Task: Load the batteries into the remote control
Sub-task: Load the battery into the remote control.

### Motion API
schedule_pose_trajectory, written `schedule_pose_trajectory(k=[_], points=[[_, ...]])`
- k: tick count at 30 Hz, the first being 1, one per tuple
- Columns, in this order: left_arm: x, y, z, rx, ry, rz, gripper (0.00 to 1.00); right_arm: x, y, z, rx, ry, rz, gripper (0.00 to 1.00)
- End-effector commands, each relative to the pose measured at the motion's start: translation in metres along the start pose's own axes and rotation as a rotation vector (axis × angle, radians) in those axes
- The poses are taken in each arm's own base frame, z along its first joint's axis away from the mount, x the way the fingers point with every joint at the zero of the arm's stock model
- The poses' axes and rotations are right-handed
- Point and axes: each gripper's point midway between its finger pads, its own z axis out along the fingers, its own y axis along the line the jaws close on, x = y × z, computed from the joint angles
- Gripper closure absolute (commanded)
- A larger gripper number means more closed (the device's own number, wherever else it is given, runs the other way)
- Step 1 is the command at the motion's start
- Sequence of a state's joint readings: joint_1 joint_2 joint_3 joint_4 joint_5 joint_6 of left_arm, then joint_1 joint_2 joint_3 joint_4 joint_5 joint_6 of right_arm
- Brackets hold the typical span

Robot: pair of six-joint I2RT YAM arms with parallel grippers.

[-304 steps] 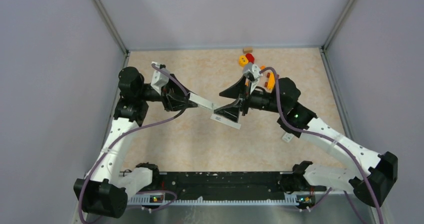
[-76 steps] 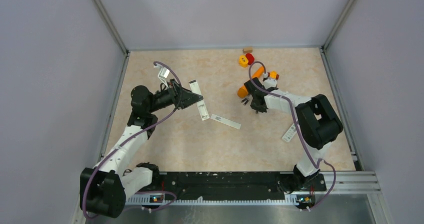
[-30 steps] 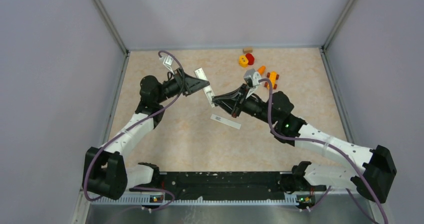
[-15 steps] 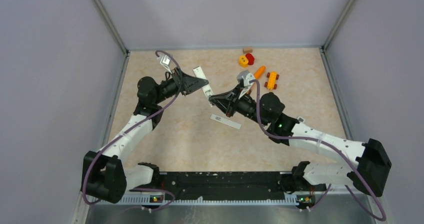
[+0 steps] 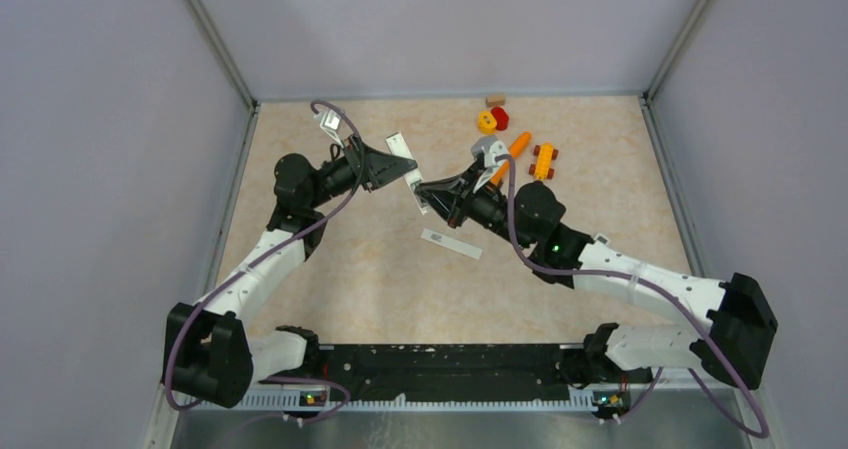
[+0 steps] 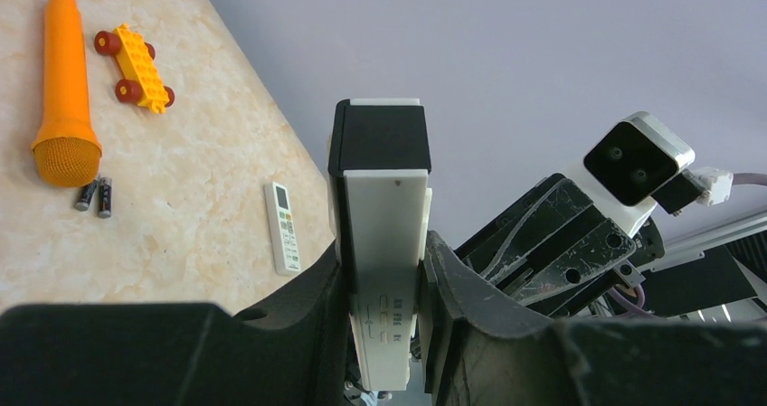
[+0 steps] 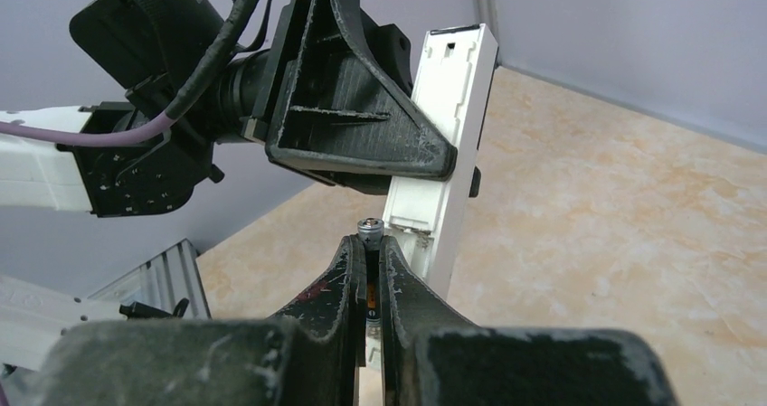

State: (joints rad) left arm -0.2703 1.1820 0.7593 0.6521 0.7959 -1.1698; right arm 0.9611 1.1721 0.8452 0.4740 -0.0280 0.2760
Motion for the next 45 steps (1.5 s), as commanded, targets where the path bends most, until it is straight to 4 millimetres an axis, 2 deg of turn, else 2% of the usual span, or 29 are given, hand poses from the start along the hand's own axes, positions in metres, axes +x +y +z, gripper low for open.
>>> schedule_pose_trajectory(k=[1,6,11,19,29,34,37,39,42,45], points=[[-0.007,-0.027,-0.001,0.08,-0.017,0.083,1.0,-0.026,0.013,0.014,-0.037,-0.052,-0.023,1.0],[-0.007,-0.027,-0.001,0.081,-0.016,0.084,1.0,-0.017,0.014,0.018,-0.051,-0.027,-0.025,0.99],[-0.008,-0.026,-0.002,0.065,-0.024,0.103,1.0,-0.006,0.002,0.015,0.003,0.028,-0.065,0.9],[-0.011,-0.028,-0.001,0.071,-0.039,0.087,1.0,-0.005,0.005,0.012,-0.005,0.046,-0.044,0.79],[-0.011,-0.024,-0.002,0.054,-0.042,0.097,1.0,-0.031,0.005,0.011,0.049,0.029,0.014,0.6],[-0.013,-0.021,-0.001,0.041,-0.053,0.111,1.0,-0.053,0.016,0.006,0.039,0.044,0.07,0.36],[-0.015,-0.02,0.0,0.04,-0.06,0.118,1.0,-0.065,0.018,0.001,0.059,0.032,0.117,0.28],[-0.016,-0.02,0.001,0.043,-0.065,0.127,1.0,-0.066,0.01,-0.001,0.113,0.036,0.144,0.22],[-0.019,-0.025,0.0,0.057,-0.083,0.153,1.0,-0.057,-0.014,-0.004,0.272,0.046,0.236,0.09],[-0.023,-0.027,-0.002,0.054,-0.115,0.177,1.0,-0.031,-0.037,-0.008,0.433,0.109,0.4,0.02]])
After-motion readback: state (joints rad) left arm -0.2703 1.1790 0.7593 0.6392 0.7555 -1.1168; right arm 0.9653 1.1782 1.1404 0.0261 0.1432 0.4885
